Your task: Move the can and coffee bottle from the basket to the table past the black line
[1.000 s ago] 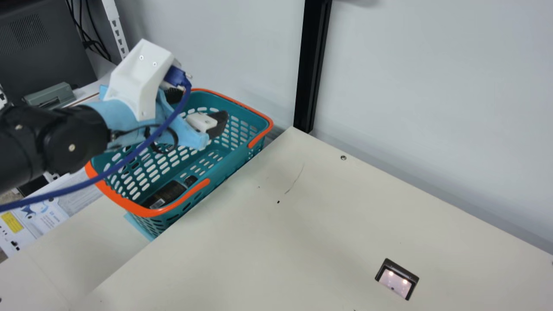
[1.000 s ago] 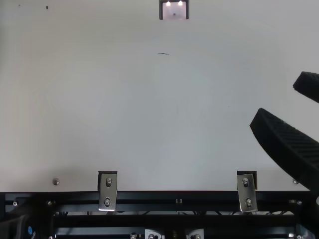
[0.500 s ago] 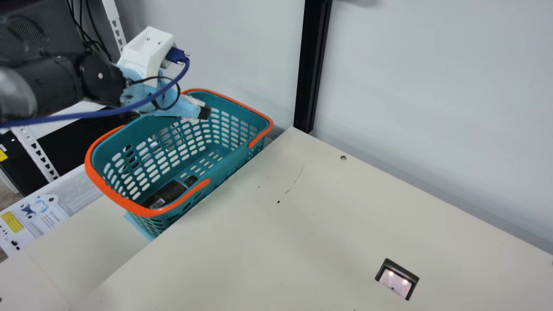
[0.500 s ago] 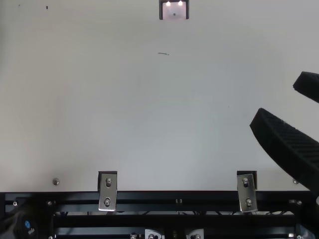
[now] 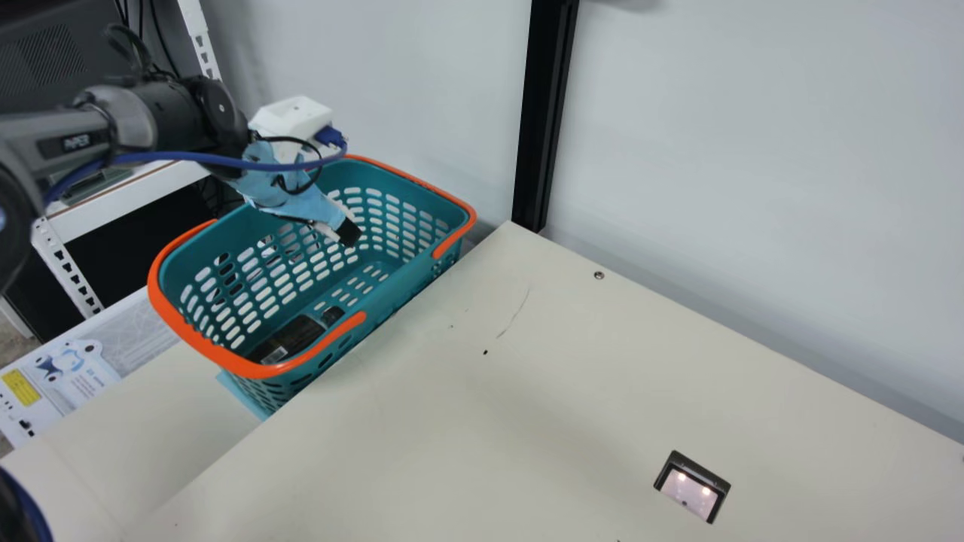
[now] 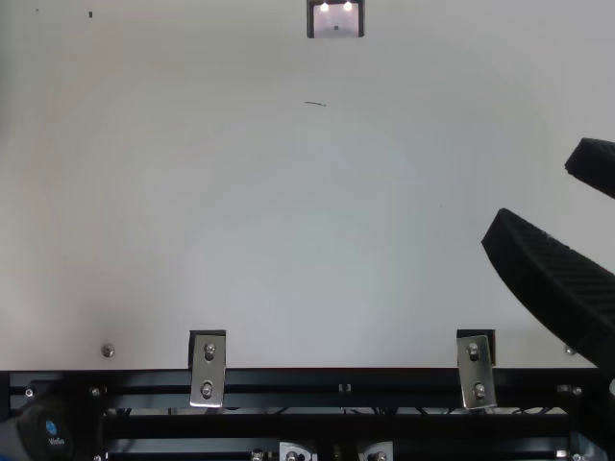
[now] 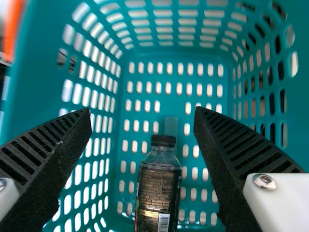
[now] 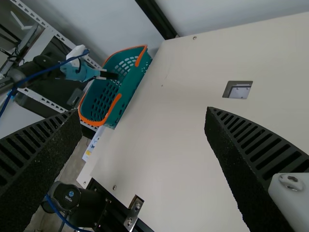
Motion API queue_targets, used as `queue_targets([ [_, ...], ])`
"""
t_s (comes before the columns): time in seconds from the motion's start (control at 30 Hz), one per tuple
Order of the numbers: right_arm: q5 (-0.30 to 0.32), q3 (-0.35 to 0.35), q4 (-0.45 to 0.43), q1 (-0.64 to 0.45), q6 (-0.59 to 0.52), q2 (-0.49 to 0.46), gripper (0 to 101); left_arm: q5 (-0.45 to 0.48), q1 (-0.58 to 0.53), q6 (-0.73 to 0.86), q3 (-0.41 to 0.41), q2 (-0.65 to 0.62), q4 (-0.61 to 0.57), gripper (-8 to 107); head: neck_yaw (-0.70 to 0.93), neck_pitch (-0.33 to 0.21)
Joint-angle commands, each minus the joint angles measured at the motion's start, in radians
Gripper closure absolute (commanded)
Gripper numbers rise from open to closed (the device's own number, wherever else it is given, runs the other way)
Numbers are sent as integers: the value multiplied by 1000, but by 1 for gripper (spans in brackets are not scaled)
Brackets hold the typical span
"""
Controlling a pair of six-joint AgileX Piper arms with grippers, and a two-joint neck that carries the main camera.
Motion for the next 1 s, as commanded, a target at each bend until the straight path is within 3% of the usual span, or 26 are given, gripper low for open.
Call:
queue_targets([
  [0.0, 0, 0, 0, 0, 0, 0, 0, 48, 1, 5, -47, 62, 12, 9, 16, -33],
  [0.43, 0, 0, 0, 0, 0, 0, 0, 222, -26, -45, -219, 265, 89, 9, 16, -33],
  [0.97, 0, 0, 0, 0, 0, 0, 0, 275, -20, -111, -272, 397, 186, 9, 16, -33],
])
